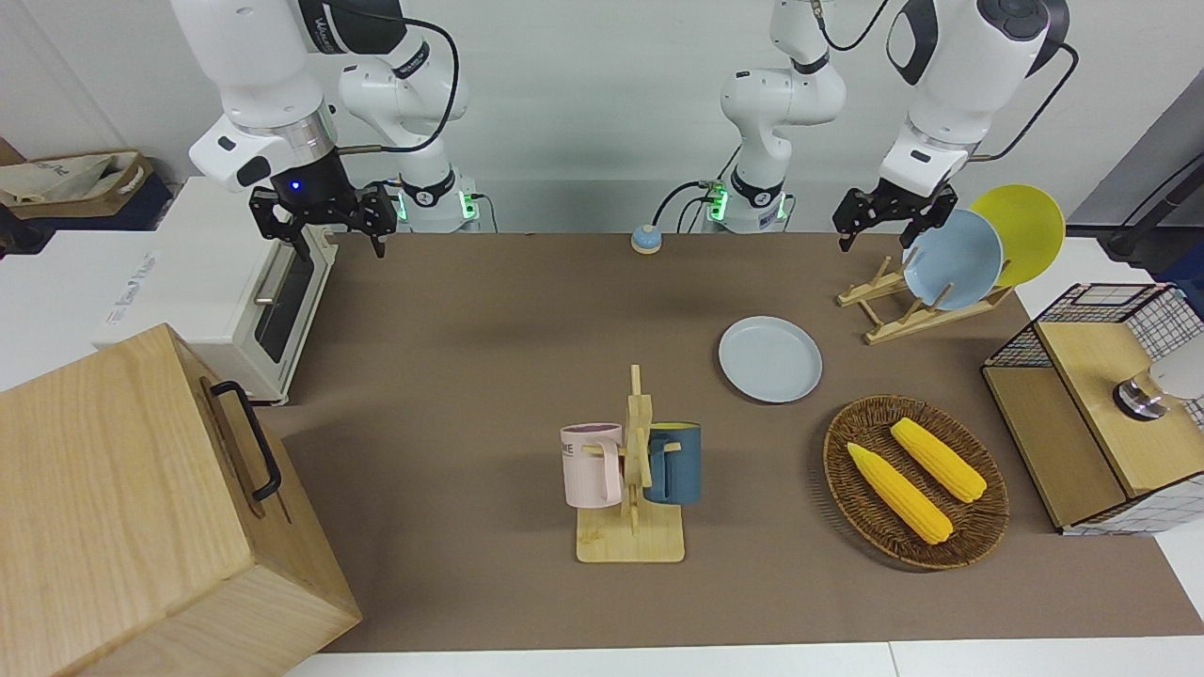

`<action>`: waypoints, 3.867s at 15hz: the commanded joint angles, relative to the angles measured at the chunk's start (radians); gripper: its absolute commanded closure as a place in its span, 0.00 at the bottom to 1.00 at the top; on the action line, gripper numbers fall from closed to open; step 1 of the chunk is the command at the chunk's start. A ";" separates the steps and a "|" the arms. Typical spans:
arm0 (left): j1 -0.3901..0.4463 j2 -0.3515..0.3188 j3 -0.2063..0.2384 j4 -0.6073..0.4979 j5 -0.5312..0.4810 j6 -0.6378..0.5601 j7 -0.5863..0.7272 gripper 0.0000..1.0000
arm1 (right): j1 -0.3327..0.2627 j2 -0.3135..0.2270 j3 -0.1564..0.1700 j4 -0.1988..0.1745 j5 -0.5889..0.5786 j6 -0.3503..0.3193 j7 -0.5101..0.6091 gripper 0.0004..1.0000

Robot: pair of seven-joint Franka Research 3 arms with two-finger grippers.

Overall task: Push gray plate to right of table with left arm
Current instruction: 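Move the left gripper toward the edge of the gray plate, then lower the left gripper against the gray plate's rim nearest the arm, then push the gray plate across the table toward the toaster oven with the left gripper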

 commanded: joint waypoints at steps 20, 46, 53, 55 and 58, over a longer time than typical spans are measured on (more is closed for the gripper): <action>-0.005 0.081 -0.002 -0.560 -0.038 0.741 -0.032 0.01 | -0.001 -0.006 0.000 0.001 0.007 -0.010 0.003 0.02; 0.006 0.155 -0.001 -0.594 -0.038 0.843 -0.027 1.00 | -0.001 -0.006 0.000 0.001 0.007 -0.010 0.003 0.02; -0.015 0.175 -0.013 -0.589 -0.038 0.843 -0.096 1.00 | -0.001 -0.006 0.000 0.001 0.007 -0.010 0.003 0.02; -0.051 0.192 -0.025 -0.581 -0.038 0.849 -0.149 1.00 | -0.001 -0.006 0.000 0.001 0.007 -0.010 0.003 0.02; -0.113 0.210 -0.031 -0.578 -0.038 0.875 -0.240 1.00 | -0.001 -0.006 0.000 0.001 0.007 -0.010 0.003 0.02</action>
